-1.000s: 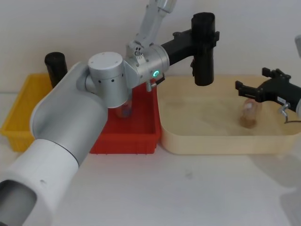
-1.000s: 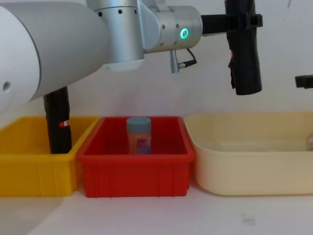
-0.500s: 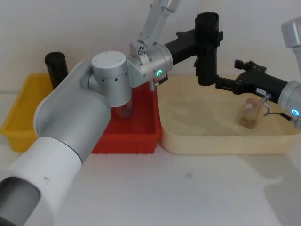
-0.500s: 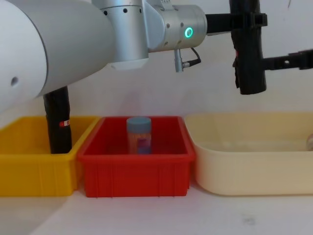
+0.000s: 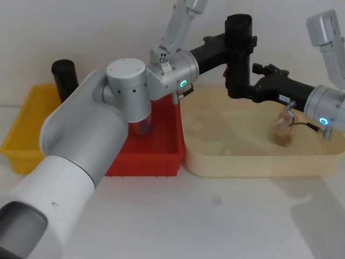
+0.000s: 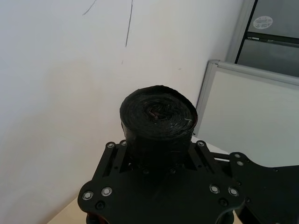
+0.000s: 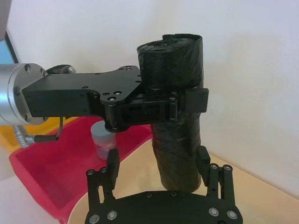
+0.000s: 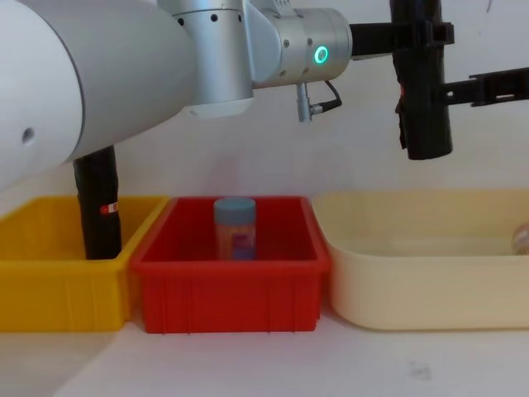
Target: Pick up the garbage bag with the one hand and transfer it to the other hand.
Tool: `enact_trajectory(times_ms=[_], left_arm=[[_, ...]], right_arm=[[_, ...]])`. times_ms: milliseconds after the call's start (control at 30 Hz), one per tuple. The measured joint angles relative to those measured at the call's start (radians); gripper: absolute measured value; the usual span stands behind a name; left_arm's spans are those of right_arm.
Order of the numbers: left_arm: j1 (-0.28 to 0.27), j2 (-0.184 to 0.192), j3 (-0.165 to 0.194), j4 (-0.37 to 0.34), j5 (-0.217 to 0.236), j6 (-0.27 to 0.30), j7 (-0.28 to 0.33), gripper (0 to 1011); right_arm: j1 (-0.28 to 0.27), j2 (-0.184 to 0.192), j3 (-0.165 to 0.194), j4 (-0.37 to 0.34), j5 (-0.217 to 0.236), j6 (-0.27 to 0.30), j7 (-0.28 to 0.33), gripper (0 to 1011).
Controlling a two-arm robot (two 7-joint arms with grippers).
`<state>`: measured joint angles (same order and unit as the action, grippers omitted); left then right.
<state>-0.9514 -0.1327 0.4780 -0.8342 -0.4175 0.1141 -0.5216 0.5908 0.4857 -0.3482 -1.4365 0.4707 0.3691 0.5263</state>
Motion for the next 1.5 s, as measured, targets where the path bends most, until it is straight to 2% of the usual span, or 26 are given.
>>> enact_trajectory(times_ms=[267,600,1033,1267,1500], left_arm=[[-0.001,-0.001,0.000,0.001,0.000,0.000,-0.001,433],[-0.001,-0.001,0.000,0.003,0.000,0.000,-0.001,433],[-0.002,-0.001,0.000,0.003,0.000,0.000,-0.001,433],[-0.002,-0.001,0.000,0.003,0.000,0.000,-0.001,433],[-0.002,-0.001,0.000,0.003,0.000,0.000,-0.001,433]], right_arm=[[0.018,-0.010,-0.023,0.018,-0.032,-0.015,-0.037,1000],[0.042,-0.026,-0.056,0.056,-0.100,-0.048,-0.093,1000],[0.071,-0.050,-0.077,0.094,-0.128,-0.060,-0.095,992],[0.081,-0.058,-0.083,0.106,-0.134,-0.060,-0.091,845],[0.086,-0.063,-0.085,0.112,-0.138,-0.061,-0.088,631]])
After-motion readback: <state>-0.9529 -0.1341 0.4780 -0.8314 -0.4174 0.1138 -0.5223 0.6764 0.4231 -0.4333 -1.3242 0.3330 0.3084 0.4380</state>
